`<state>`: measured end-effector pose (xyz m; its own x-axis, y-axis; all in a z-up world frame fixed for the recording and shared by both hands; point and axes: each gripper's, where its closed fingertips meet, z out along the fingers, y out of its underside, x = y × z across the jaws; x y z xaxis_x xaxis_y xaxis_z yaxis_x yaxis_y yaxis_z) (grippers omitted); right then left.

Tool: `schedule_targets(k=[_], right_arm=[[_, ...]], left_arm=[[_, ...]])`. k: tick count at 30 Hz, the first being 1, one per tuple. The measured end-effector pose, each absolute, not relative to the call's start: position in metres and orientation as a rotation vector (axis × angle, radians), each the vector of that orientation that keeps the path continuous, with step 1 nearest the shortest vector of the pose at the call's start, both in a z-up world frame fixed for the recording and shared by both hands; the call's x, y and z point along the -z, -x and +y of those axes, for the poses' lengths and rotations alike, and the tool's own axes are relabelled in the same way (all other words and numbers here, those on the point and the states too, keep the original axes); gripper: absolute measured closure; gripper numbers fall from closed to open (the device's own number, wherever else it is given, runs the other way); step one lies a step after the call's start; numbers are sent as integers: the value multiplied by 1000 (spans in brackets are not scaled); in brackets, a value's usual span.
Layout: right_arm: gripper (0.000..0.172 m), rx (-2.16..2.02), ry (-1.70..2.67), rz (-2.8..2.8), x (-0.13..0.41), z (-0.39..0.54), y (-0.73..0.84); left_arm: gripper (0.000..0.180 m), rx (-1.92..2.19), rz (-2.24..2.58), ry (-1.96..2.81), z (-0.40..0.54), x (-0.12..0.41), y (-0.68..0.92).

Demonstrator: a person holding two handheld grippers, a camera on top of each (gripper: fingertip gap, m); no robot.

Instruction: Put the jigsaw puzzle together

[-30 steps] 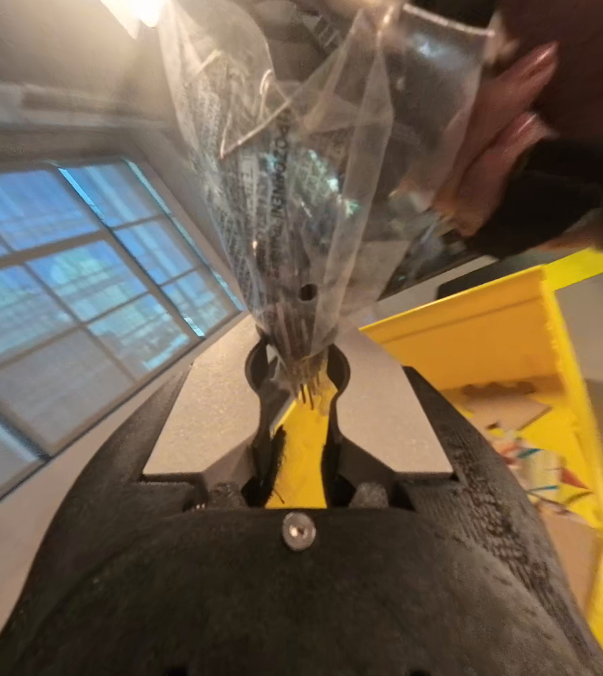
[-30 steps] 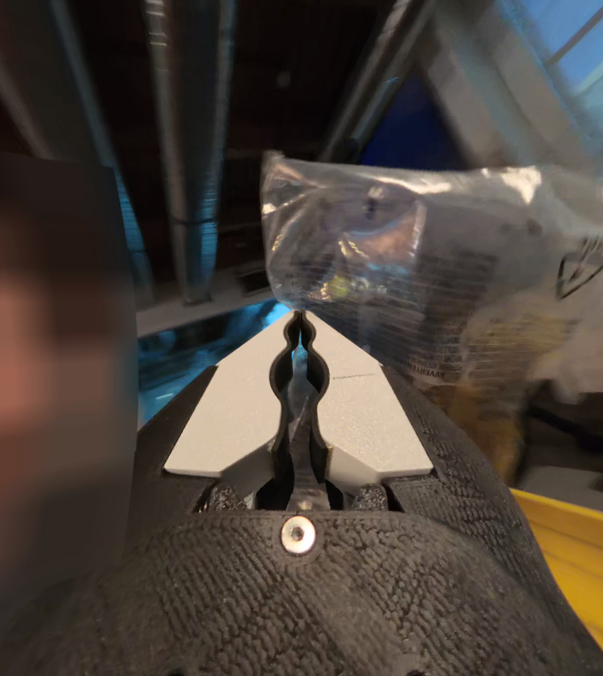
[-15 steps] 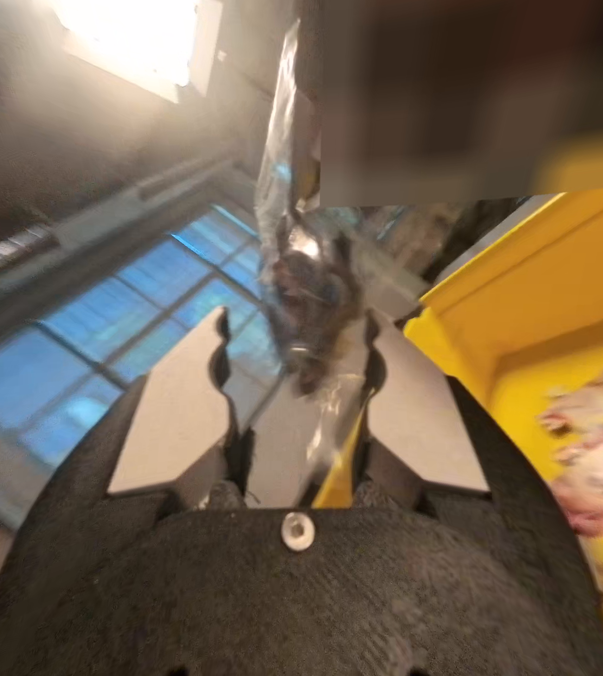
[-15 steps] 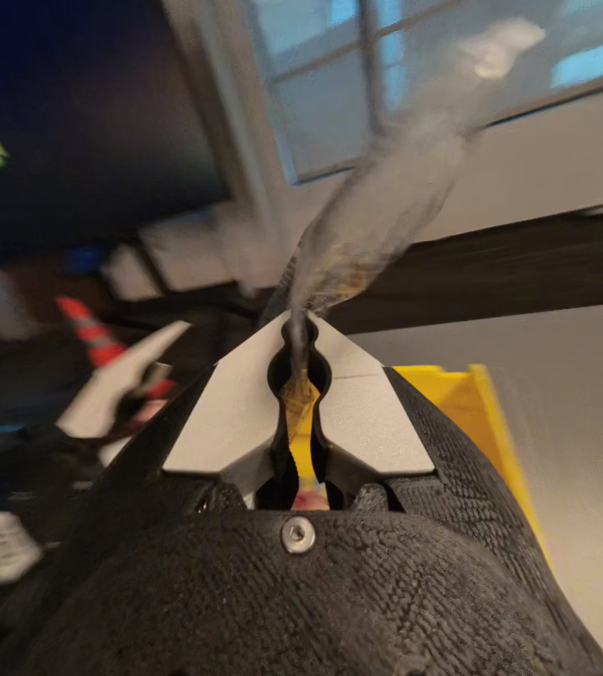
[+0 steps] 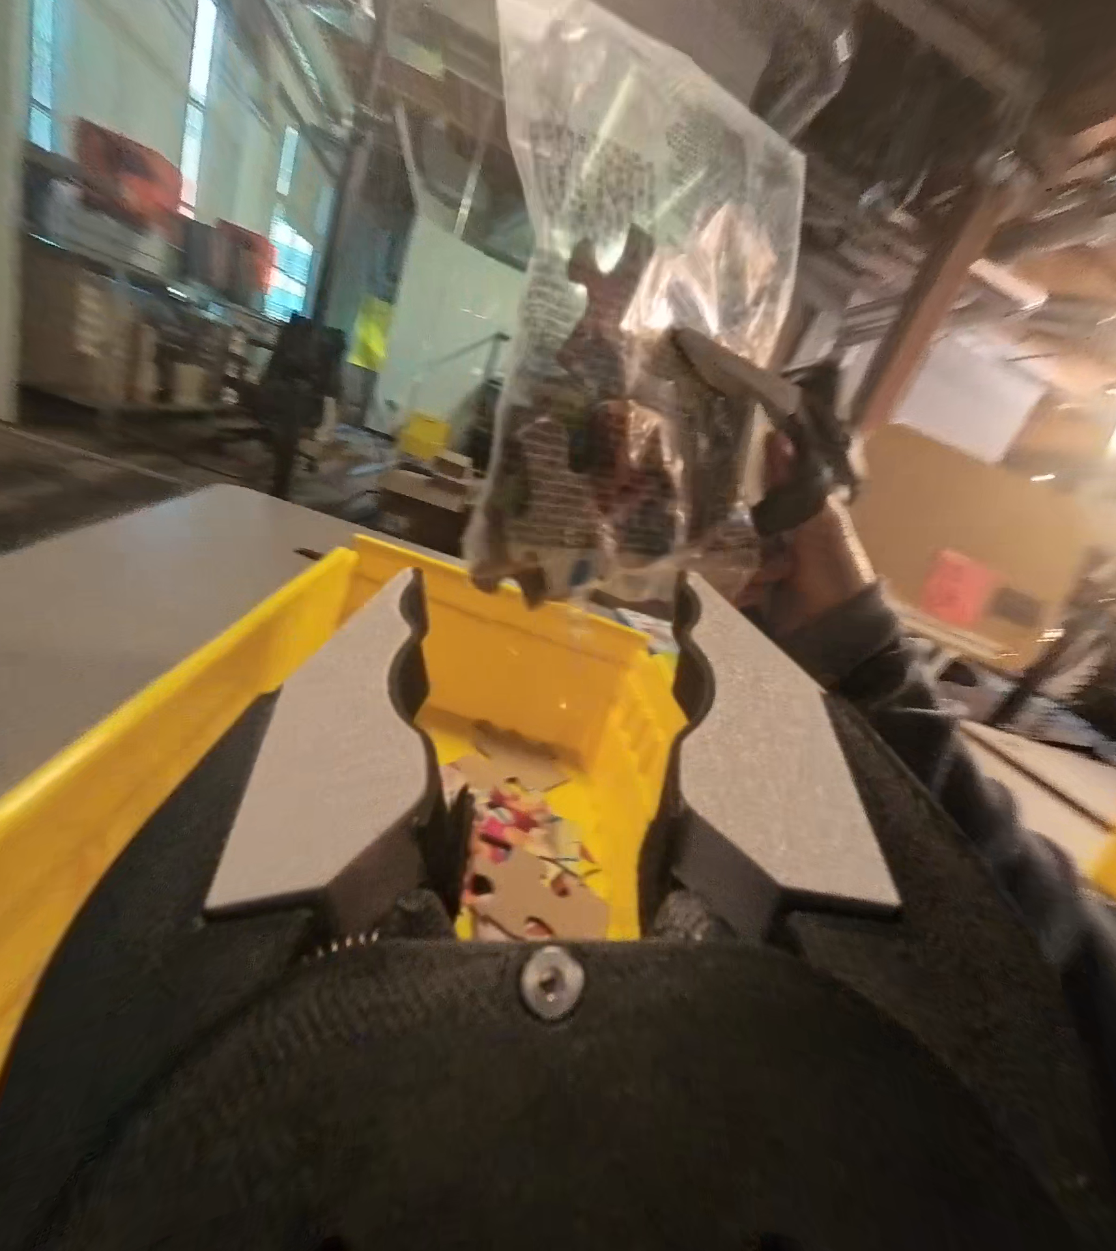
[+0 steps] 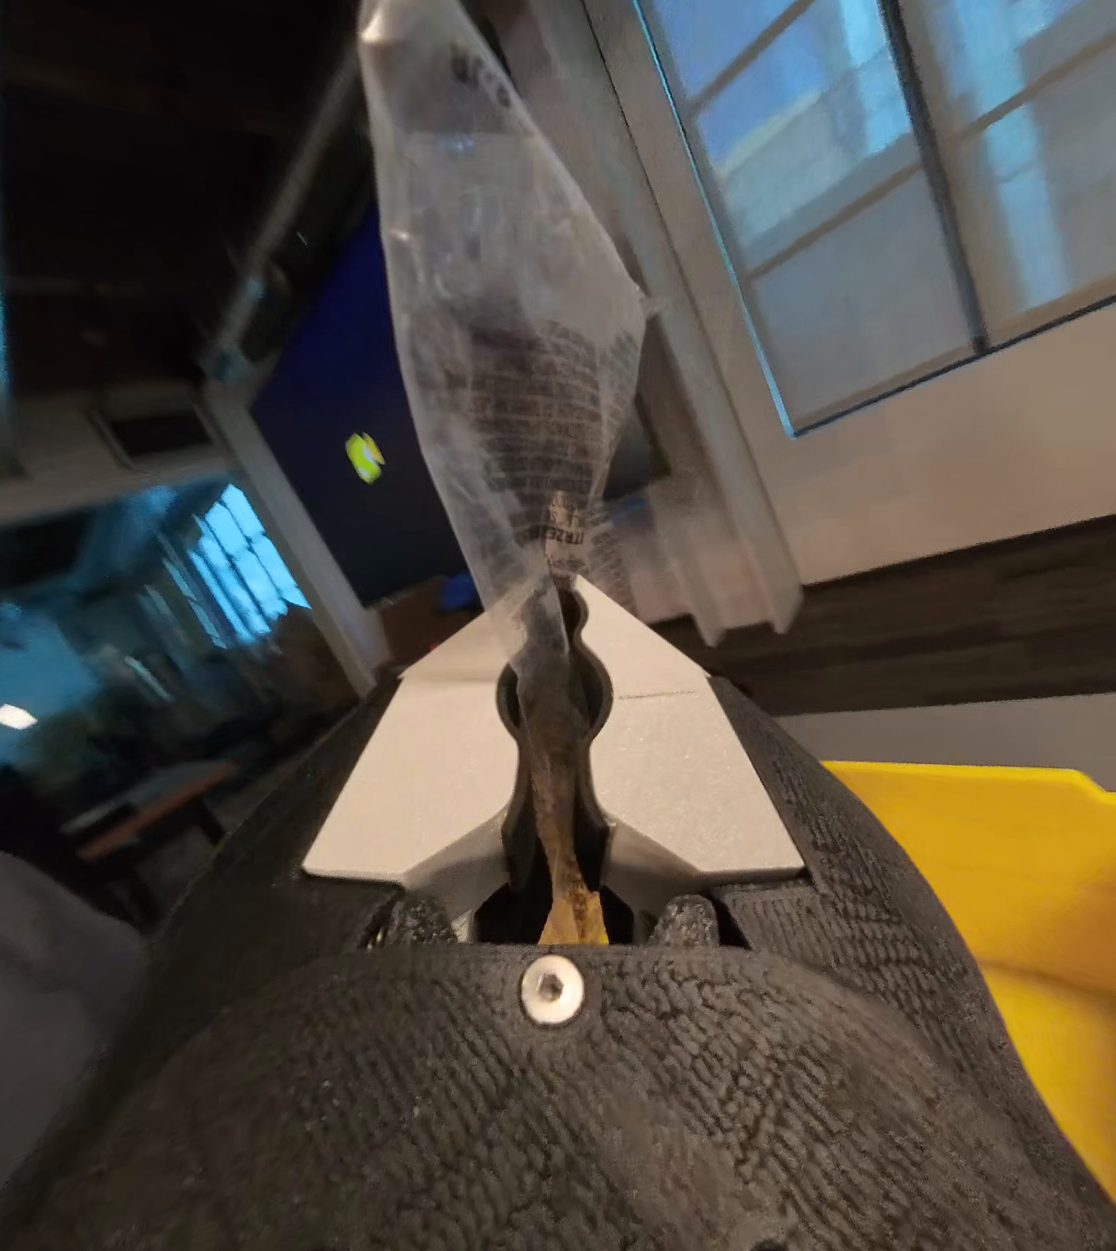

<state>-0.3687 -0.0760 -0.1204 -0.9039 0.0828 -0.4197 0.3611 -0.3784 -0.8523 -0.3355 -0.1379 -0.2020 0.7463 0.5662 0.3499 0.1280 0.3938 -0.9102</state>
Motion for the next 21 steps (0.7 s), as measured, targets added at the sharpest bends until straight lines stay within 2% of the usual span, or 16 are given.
schedule_targets(k=[5,8,18,20,21], right_arm=[[172,2329,-527,1267,107,-65,365],[172,2307,-533,1233,109,-67,367],[172,2279,-497,1226,106,-75,361],[172,2281,-496,1226,105,-75,361],[172,2290,-501,1224,105,-73,362]], left_arm=[[135,-146,-664,1144,-123,199,329],[153,-66,-597,1123,-115,192,320],[153,88,-559,995,-117,175,319],[170,138,-546,977,-116,172,318],[172,188,-514,982,-113,171,313]])
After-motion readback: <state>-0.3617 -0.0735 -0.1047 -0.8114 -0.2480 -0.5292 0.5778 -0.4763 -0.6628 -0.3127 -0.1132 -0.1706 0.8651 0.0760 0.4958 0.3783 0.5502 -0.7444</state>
